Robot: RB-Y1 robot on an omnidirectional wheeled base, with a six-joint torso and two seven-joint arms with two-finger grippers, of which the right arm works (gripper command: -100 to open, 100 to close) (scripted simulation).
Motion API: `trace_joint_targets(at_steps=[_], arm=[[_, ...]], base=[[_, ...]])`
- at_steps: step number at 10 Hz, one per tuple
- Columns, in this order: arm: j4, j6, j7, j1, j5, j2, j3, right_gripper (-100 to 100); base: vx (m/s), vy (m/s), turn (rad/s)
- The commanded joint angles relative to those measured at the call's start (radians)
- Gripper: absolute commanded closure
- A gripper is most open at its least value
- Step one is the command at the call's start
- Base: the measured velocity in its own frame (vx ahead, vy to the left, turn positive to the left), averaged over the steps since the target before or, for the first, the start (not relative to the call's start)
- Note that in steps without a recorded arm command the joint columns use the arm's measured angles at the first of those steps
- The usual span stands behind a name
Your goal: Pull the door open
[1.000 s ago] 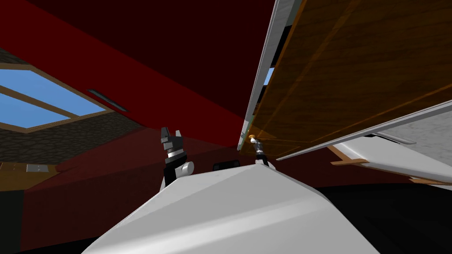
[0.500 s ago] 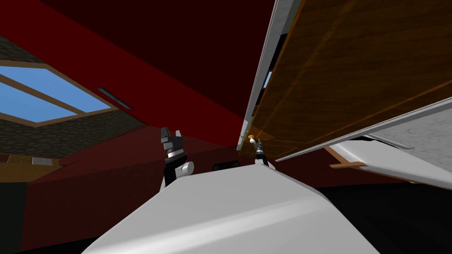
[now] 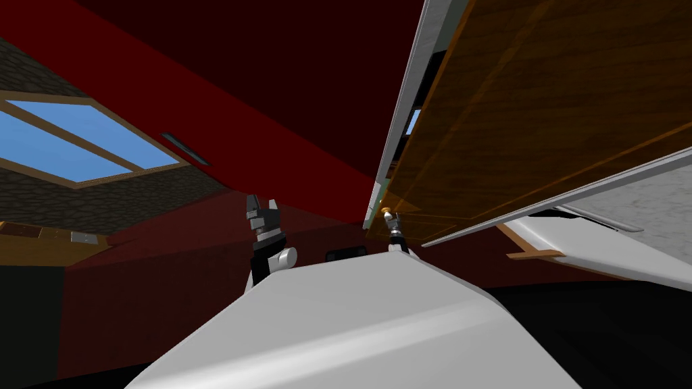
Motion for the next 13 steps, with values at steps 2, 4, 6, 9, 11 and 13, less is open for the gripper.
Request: trace_joint_targets(at_steps=[2, 4, 6, 9, 11, 13], arm=[[-0.004, -0.008, -0.072, -0.01, -0.027, 0.007, 0.024, -100], [-0.01, -0.007, -0.119, -0.01, -0.048, 0.009, 0.036, -100], [-0.017, -0.005, -0.16, -0.009, -0.069, 0.011, 0.048, -100], [-0.031, -0.001, -0.244, -0.008, -0.112, 0.014, 0.074, -100], [-0.038, 0.001, -0.285, -0.007, -0.134, 0.016, 0.086, -100], [-0.052, 0.004, -0.35, -0.006, -0.178, 0.019, 0.112, -100]], base=[[-0.04, 0.009, 0.045], [-0.064, 0.006, 0.022], [-0.054, -0.005, 0.018], [-0.058, -0.011, 0.027], [-0.057, -0.002, 0.02], [-0.061, -0.004, 0.034]])
